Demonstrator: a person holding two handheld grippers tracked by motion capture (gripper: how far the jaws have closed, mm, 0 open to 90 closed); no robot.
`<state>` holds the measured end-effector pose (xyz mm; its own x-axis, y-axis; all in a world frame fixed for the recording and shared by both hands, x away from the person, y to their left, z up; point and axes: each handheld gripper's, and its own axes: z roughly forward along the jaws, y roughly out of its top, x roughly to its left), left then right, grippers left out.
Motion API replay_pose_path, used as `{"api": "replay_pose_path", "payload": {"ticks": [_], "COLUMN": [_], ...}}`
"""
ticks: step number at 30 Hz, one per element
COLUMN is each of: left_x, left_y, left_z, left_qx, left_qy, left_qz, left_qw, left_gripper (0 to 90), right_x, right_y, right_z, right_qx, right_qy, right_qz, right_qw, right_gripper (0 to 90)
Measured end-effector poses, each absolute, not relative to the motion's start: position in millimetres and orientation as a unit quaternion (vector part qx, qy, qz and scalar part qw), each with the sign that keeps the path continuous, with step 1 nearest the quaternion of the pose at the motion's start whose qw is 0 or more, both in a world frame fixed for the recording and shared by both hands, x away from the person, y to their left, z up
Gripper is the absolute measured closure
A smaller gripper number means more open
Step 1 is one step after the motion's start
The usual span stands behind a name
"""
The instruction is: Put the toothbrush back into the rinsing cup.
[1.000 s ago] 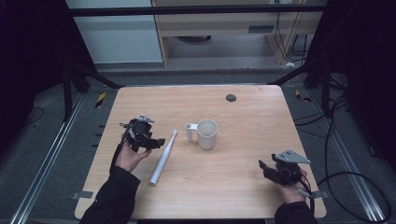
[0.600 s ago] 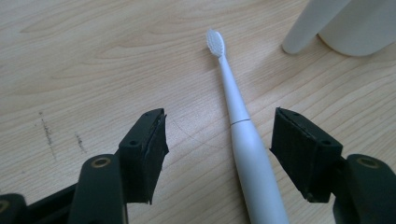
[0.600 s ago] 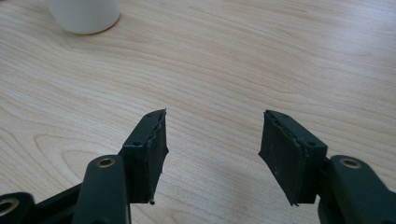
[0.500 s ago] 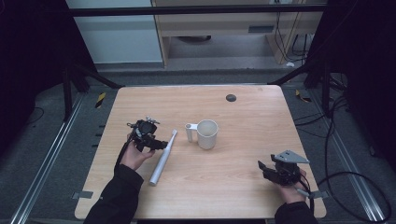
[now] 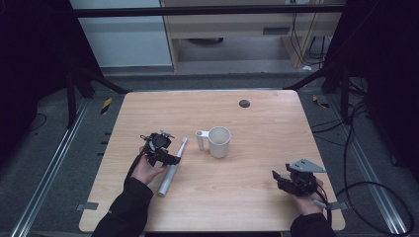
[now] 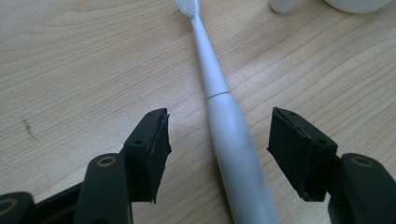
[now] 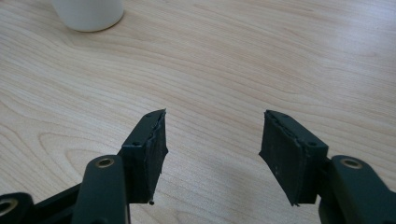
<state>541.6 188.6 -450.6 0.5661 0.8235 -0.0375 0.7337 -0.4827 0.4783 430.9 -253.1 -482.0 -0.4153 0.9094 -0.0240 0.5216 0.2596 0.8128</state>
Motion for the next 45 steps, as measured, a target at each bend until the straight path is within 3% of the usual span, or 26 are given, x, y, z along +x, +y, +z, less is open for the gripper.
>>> {"api": "replay_pose_path", "payload": {"ticks": [16, 34, 45], "left_x": [543, 548, 552], "left_y": [181, 178, 172], "left_z": [-464, -470, -468], "left_qx": [0.86, 0.861, 0.869], "left_qy": [0.457, 0.463, 0.454], "left_qz": [0.091, 0.07, 0.058], "left_qw": [0.209, 0.199, 0.187], "left_gripper": [41.0, 59.5, 65.5], "right_x": [432, 432, 432], "right_y": [-253, -252, -252], "right_z": [-484, -484, -484], "right_qx": [0.475, 0.474, 0.474], "right_qy": [0.755, 0.757, 0.758], "right_qz": [0.376, 0.375, 0.374], "right_qw": [0.25, 0.248, 0.246], "right_gripper": [40.4, 40.8, 40.8]}}
